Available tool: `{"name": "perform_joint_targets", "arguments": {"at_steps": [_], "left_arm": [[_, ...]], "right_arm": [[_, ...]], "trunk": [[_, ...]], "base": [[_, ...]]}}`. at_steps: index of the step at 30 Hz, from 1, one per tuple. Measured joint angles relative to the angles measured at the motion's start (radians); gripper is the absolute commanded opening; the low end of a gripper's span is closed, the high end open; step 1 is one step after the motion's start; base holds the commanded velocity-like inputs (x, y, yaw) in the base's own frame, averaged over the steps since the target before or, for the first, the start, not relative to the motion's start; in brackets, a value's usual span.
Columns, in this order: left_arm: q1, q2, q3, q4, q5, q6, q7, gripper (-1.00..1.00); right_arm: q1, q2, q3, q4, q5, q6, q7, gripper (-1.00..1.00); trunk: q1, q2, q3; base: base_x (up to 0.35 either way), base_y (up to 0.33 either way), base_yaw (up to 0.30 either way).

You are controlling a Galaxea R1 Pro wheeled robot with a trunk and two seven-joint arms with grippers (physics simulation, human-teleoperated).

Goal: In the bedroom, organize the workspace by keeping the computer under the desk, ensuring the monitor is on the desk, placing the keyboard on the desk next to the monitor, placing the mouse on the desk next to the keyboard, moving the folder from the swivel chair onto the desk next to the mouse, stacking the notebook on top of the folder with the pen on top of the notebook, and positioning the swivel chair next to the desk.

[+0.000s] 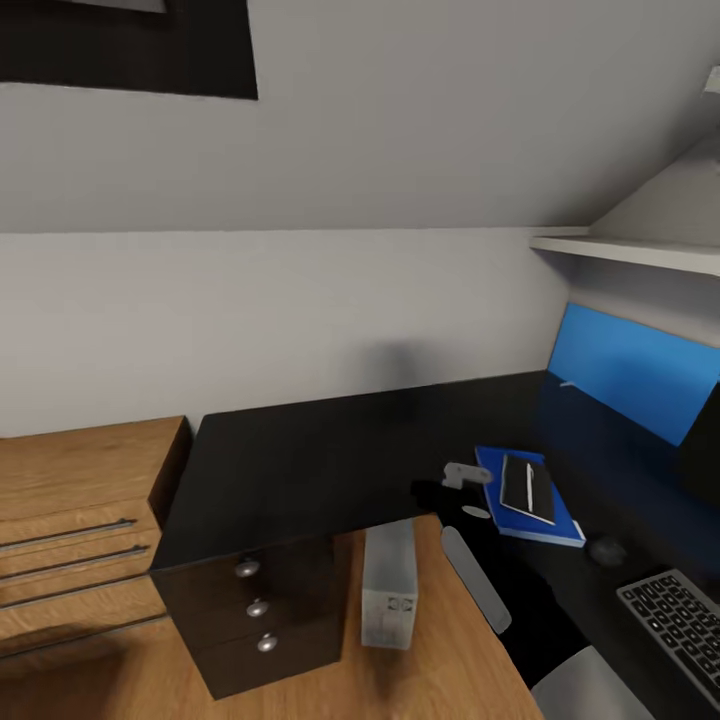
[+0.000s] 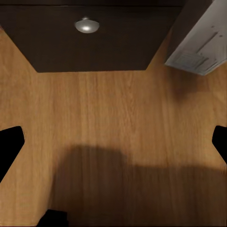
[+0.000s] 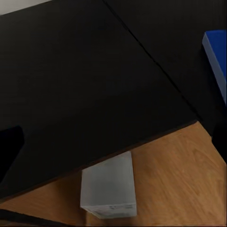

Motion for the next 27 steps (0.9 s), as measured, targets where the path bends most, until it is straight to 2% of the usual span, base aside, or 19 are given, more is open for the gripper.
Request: {"name": "perform_joint_targets", "arguments": {"at_steps": [4,5,10,13,16,17,20,22,23,27], "left_arm": [[0.0,0.001,0.002,0.0,0.0,0.0,0.001,1.0],[0.0,0.004,0.004,0.0,0.001,0.0,0.003,1.0],[0.0,0.006,0.005,0.0,0.002,-0.001,0.008,1.0],[0.0,0.008,0.007,0.0,0.003,-0.004,0.009,1.0],[0.0,0.022,0.034,0.0,0.003,-0.047,0.01,1.0],[0.0,0.03,0.069,0.0,0.003,-0.085,0.009,1.0],[0.0,0.035,0.099,0.002,0.005,-0.105,0.008,1.0],[0.0,0.036,0.108,0.004,0.006,-0.109,0.008,1.0],[0.0,0.036,0.112,0.004,0.006,-0.11,0.008,1.0],[0.0,0.039,0.12,0.007,0.007,-0.113,0.009,1.0]], "right_arm": [[0.0,0.0,0.008,0.002,0.006,-0.002,-0.023,1.0],[0.0,0.002,0.058,0.01,0.052,-0.04,-0.047,1.0],[0.009,0.001,0.116,0.042,0.101,-0.12,-0.053,1.0],[0.011,0.0,0.125,0.086,0.115,-0.183,-0.05,1.0],[0.012,-0.001,0.151,0.157,0.147,-0.291,-0.049,1.0],[0.013,-0.001,0.181,0.192,0.182,-0.368,-0.052,1.0],[0.032,0.002,0.226,0.23,0.209,-0.44,-0.052,1.0],[0.052,0.004,0.249,0.292,0.217,-0.488,-0.05,1.0],[0.062,0.006,0.261,0.354,0.219,-0.535,-0.05,1.0],[0.086,0.046,0.298,0.704,0.223,-0.78,-0.045,1.0]], "trunk": [[0.0,0.0,0.0],[0.0,0.0,0.0],[0.0,0.0,0.0],[-0.001,0.0,0.0],[-0.001,0.0,0.0],[-0.001,0.0,0.0],[-0.001,0.0,0.0],[-0.001,0.0,0.0],[-0.001,0.0,0.0],[-0.001,0.0,0.0]], "base": [[-0.336,0.0,0.162],[-0.336,0.0,0.261],[-0.21,0.0,0.252],[-0.049,0.0,0.115],[-0.013,0.0,0.031],[-0.004,0.0,0.009],[-0.002,0.0,0.005],[-0.001,0.0,0.002],[0.0,0.0,0.0],[0.0,0.0,0.0]]}}
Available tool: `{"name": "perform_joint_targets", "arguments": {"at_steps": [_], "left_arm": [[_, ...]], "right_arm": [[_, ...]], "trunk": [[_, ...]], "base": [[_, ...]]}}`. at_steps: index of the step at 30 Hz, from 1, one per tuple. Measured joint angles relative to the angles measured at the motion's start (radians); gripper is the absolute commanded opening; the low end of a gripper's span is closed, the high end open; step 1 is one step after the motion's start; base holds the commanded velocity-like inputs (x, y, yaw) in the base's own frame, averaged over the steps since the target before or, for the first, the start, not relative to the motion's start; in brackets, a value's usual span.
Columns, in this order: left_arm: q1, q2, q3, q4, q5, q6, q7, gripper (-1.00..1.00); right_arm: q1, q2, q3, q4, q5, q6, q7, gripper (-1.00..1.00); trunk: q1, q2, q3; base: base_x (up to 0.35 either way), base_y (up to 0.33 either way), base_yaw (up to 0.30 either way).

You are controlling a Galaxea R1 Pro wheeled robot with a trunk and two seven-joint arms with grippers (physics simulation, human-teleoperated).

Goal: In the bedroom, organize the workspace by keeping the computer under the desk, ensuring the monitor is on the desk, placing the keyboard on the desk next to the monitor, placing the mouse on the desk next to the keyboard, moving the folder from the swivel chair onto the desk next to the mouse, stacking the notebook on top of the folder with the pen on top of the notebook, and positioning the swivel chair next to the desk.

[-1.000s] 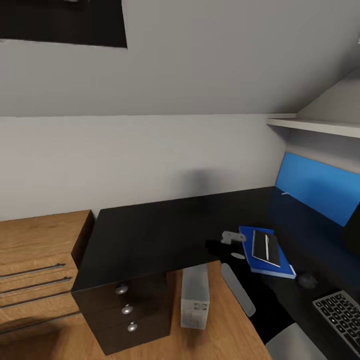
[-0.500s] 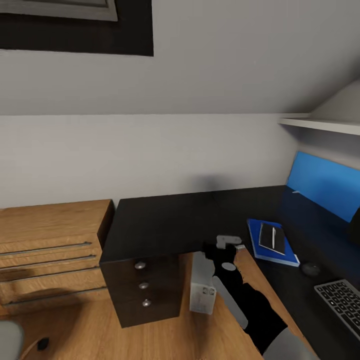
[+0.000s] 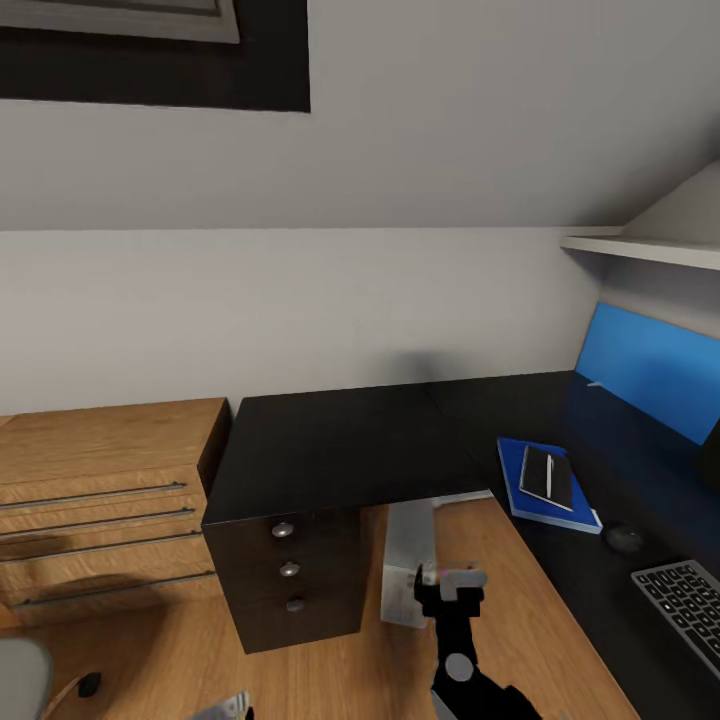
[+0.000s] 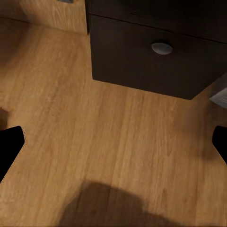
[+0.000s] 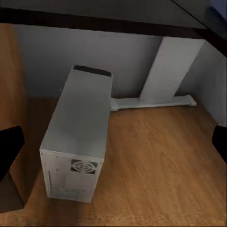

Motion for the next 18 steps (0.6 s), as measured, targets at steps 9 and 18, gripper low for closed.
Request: {"name": "perform_joint_targets", "arguments": {"at_steps": [9,18], "left_arm": [[0.0,-0.016,0.117,0.096,0.008,0.002,-0.006,1.0],[0.001,-0.052,0.172,0.152,0.005,0.002,-0.01,1.0]], "right_arm": [[0.013,0.063,0.011,0.501,-0.012,-0.352,0.117,1.0],[0.014,0.049,0.009,0.542,-0.106,-0.356,0.242,1.0]], "trunk": [[0.0,0.0,0.0],[0.0,0.0,0.0]], "base": [[0.0,0.0,0.0],[0.0,0.0,0.0]]}}
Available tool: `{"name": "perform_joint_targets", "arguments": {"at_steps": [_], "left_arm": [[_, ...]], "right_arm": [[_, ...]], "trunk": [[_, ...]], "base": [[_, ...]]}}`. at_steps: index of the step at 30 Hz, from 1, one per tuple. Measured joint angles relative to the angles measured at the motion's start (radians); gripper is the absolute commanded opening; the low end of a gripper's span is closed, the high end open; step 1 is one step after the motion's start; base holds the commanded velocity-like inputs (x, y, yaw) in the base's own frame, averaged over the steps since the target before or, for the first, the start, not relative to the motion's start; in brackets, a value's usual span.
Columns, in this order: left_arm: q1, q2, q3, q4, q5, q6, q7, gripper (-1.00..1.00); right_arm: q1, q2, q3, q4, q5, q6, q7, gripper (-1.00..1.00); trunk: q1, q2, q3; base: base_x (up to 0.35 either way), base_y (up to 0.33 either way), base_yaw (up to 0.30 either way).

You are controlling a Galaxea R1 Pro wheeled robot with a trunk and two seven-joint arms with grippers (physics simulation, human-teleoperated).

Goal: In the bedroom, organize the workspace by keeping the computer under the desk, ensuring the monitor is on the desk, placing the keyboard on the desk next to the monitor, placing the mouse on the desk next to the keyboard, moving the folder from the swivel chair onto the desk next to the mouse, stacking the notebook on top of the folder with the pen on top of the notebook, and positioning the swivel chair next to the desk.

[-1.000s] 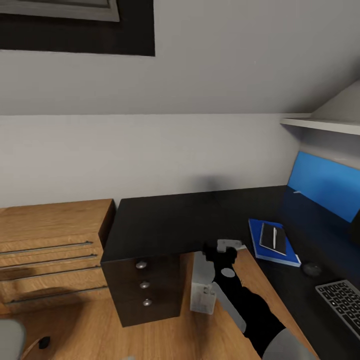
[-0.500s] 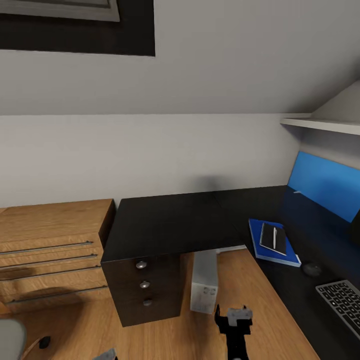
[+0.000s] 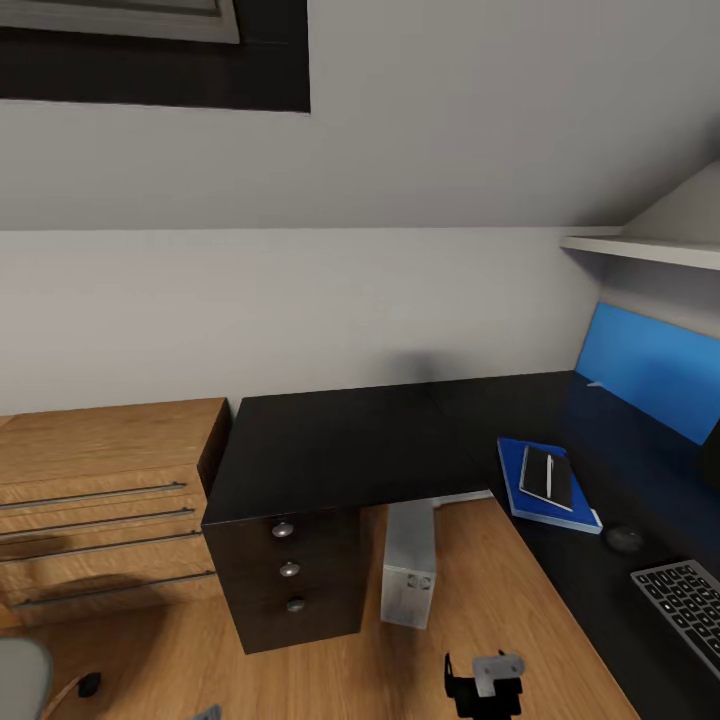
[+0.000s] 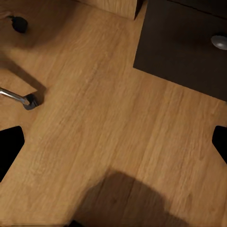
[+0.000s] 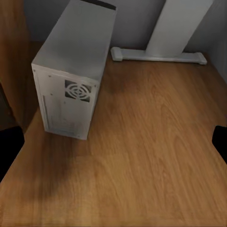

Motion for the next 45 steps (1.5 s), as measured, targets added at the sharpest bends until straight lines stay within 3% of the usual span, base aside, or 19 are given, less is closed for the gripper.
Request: {"name": "perform_joint_targets", "arguments": {"at_steps": [4,9,16,20,26,38,45], "left_arm": [[0.0,-0.017,0.017,0.026,-0.007,0.0,-0.002,1.0],[0.0,-0.02,0.017,0.034,-0.01,-0.003,-0.003,1.0],[0.001,-0.024,-0.015,0.038,-0.071,-0.006,-0.004,1.0],[0.001,-0.032,-0.025,0.038,-0.089,-0.006,-0.004,1.0],[0.0,-0.047,-0.031,0.054,-0.096,-0.005,-0.004,1.0],[0.0,-0.051,-0.03,0.066,-0.097,0.0,-0.004,1.0],[0.0,-0.052,-0.032,0.069,-0.098,-0.001,-0.004,1.0]], "right_arm": [[0.001,-0.001,0.001,0.002,-0.018,-0.001,0.011,1.0],[0.001,0.0,0.001,0.003,-0.02,-0.002,0.013,1.0],[0.0,0.005,0.001,0.003,-0.021,0.001,0.012,1.0],[0.0,0.004,0.001,0.002,-0.021,0.001,0.012,1.0],[0.0,0.003,0.0,0.002,-0.021,0.001,0.012,1.0],[0.0,0.0,-0.001,0.002,-0.021,0.005,0.012,1.0],[0.0,0.0,-0.001,0.001,-0.021,0.02,0.012,1.0]], "trunk": [[0.0,0.0,0.0],[0.0,0.0,0.0],[0.0,0.0,-0.002],[0.001,0.0,-0.004],[0.001,0.0,-0.008],[0.0,0.0,-0.016],[0.0,0.0,-0.022]], "base": [[0.0,0.0,0.0],[0.0,0.0,0.024],[-0.1,-0.047,0.222],[-0.277,-0.056,0.253],[-0.321,-0.013,0.257],[-0.288,-0.144,0.258],[-0.077,-0.186,0.245]]}}
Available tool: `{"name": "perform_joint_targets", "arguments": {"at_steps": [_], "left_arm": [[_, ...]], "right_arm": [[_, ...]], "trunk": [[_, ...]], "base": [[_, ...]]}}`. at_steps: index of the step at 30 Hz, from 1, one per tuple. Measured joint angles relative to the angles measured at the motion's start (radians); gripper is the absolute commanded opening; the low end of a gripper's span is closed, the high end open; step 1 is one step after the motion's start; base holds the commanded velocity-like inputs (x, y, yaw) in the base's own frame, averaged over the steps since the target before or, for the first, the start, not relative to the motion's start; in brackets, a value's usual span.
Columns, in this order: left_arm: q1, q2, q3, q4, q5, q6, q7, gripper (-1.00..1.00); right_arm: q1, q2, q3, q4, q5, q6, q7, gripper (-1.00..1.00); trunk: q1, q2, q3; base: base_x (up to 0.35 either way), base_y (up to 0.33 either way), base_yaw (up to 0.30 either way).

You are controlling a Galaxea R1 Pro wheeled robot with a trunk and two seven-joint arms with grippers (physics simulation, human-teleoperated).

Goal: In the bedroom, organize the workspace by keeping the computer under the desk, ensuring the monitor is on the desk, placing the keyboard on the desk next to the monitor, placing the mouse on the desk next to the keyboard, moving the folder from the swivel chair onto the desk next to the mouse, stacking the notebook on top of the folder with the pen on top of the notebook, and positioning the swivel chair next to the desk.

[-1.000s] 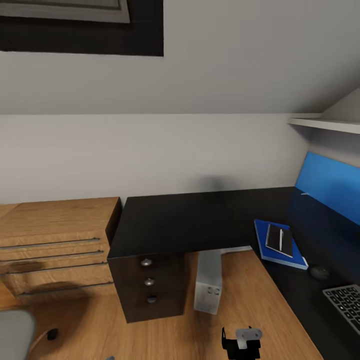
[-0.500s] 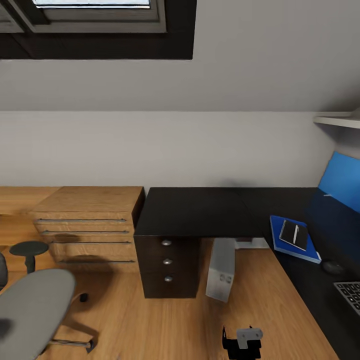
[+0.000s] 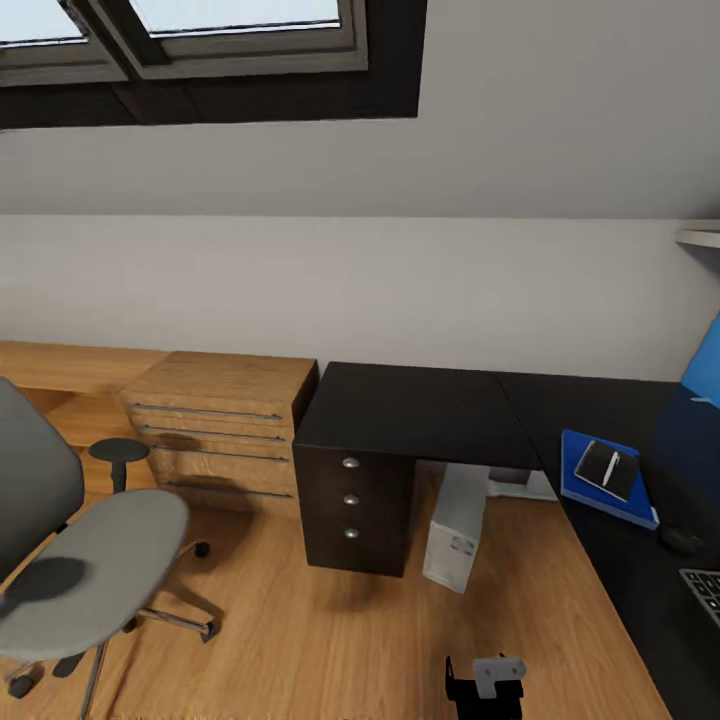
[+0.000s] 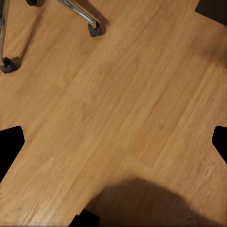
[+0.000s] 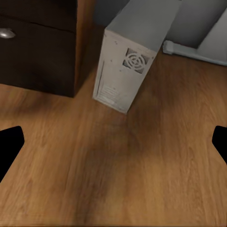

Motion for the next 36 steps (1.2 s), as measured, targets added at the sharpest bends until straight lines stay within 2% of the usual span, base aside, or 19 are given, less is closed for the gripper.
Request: {"name": "perform_joint_targets", "arguments": {"at_steps": [5,11,12,14,18,21,23,27,29,36], "left_arm": [[0.0,0.002,0.003,0.0,-0.001,-0.005,0.001,1.0],[0.0,0.011,0.032,0.03,0.009,-0.003,0.008,1.0],[0.0,0.009,0.041,0.049,0.009,-0.004,0.006,1.0],[0.0,0.018,0.067,0.11,0.007,-0.01,0.001,1.0],[0.0,0.032,0.078,0.14,0.004,-0.014,-0.048,1.0],[0.0,0.029,0.072,0.146,0.003,-0.013,-0.12,1.0],[0.0,0.022,0.06,0.15,0.003,-0.012,-0.145,1.0],[0.0,0.014,0.015,0.189,0.002,-0.012,-0.158,1.0],[0.0,0.01,0.005,0.201,0.001,-0.012,-0.16,1.0],[-0.001,0.001,-0.004,0.227,0.003,-0.009,-0.164,1.0]], "right_arm": [[0.0,0.0,0.001,0.0,0.001,0.021,0.001,1.0],[0.007,-0.002,0.001,0.002,0.005,0.057,0.002,1.0],[0.007,-0.005,0.001,0.001,0.005,0.056,0.002,1.0],[0.007,-0.03,0.001,-0.002,0.002,0.042,0.003,1.0],[0.021,-0.034,0.003,0.001,0.0,0.002,0.002,1.0],[0.049,-0.022,0.004,0.001,0.0,-0.057,-0.004,1.0],[0.06,-0.015,0.002,0.002,0.0,-0.111,-0.013,1.0],[0.073,-0.009,0.001,0.002,-0.001,-0.155,-0.043,1.0],[0.078,-0.008,0.001,0.002,-0.001,-0.161,-0.057,1.0],[0.083,-0.013,0.0,0.002,-0.001,-0.169,-0.072,1.0]], "trunk": [[0.0,0.0,-0.005],[0.0,0.0,-0.011],[0.0,0.0,-0.012],[0.0,0.0,-0.014],[0.0,0.0,-0.019],[0.0,0.0,-0.021],[0.0,0.0,-0.023],[0.0,0.0,-0.027],[0.0,0.0,-0.028],[0.0,0.0,-0.036]], "base": [[-0.002,-0.007,0.233],[0.0,0.0,0.221],[0.0,0.0,0.22],[0.0,0.0,0.22],[0.0,0.0,0.224],[0.0,0.0,0.233],[0.0,0.0,0.238],[0.0,0.0,0.237],[0.0,0.0,0.222],[0.0,0.0,0.199]]}}
